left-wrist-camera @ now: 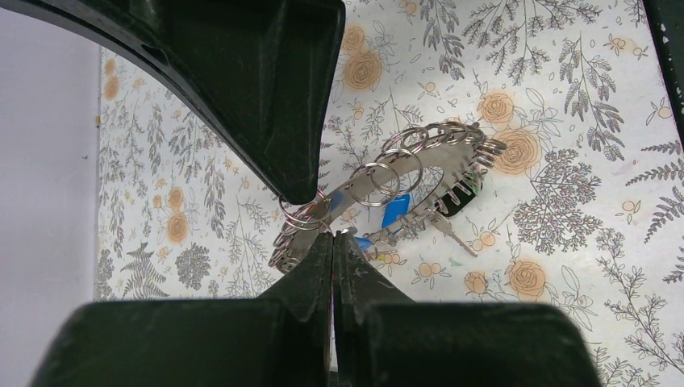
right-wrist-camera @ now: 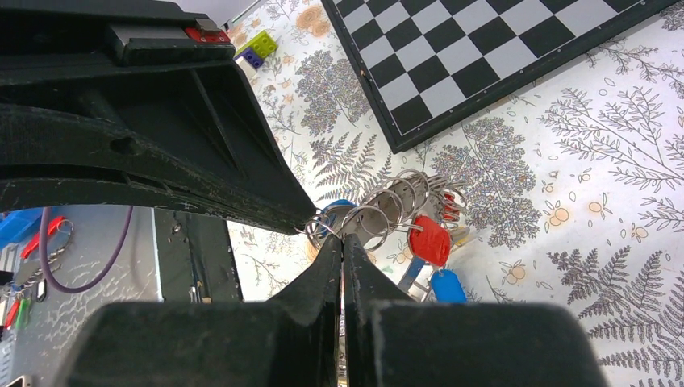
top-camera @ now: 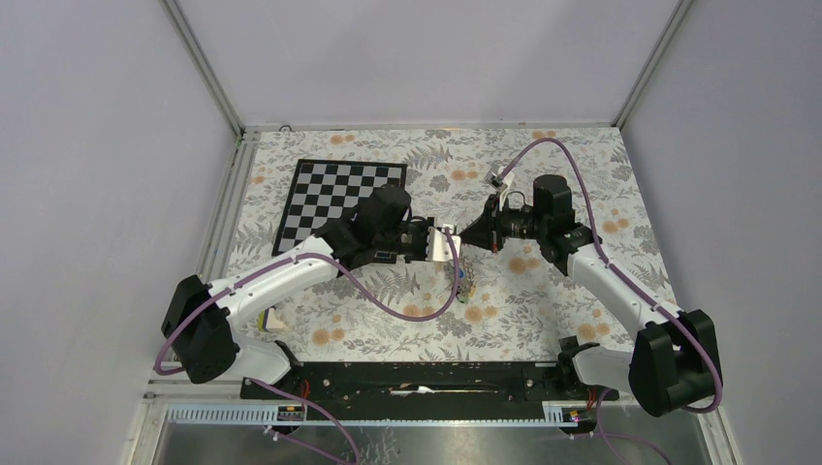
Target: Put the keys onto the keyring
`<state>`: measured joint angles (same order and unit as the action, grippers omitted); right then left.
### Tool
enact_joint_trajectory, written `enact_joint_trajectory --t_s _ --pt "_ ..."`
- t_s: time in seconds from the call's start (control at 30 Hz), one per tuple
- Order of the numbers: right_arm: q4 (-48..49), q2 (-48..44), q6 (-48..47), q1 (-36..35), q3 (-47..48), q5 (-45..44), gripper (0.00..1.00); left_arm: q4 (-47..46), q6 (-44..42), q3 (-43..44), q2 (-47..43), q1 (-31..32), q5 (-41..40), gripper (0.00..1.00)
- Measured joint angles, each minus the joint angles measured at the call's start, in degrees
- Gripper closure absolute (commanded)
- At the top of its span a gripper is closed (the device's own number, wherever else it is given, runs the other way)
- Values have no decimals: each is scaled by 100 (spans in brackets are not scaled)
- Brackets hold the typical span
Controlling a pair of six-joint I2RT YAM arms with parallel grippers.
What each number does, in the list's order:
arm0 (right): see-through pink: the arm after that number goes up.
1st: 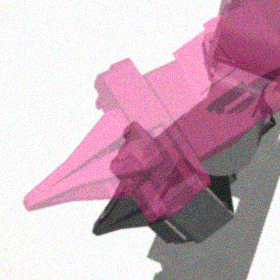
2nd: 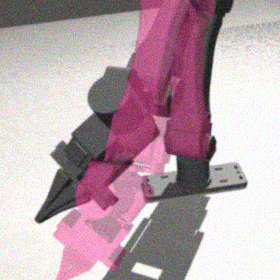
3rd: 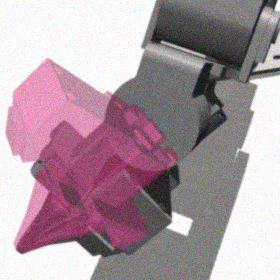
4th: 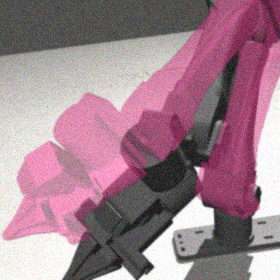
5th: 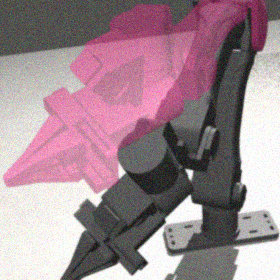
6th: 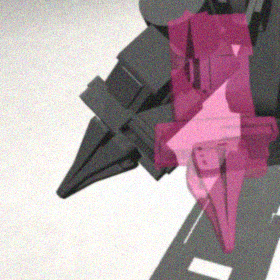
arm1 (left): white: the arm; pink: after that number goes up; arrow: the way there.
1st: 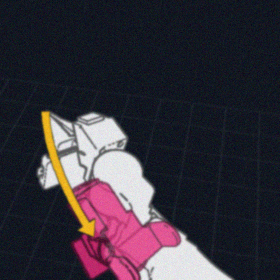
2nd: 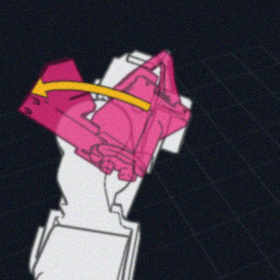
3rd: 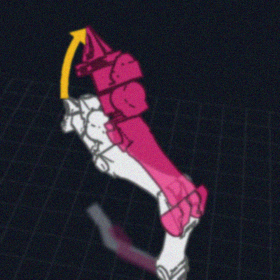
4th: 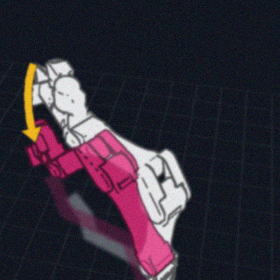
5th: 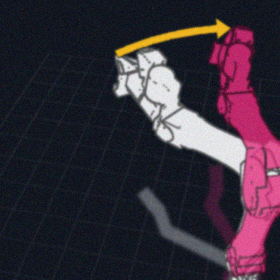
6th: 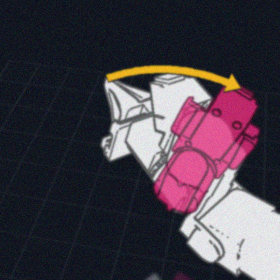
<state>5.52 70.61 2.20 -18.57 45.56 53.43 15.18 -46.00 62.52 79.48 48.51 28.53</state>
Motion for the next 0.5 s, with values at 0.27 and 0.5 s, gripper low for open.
enact_joint_trajectory --t_s 0.27,0.5 --pt "105 50 149 2 -28 0 100 59 -116 0 11 0 61 100" --pt "179 63 225 2 -85 22 100 125 -280 0 11 2 116 93"
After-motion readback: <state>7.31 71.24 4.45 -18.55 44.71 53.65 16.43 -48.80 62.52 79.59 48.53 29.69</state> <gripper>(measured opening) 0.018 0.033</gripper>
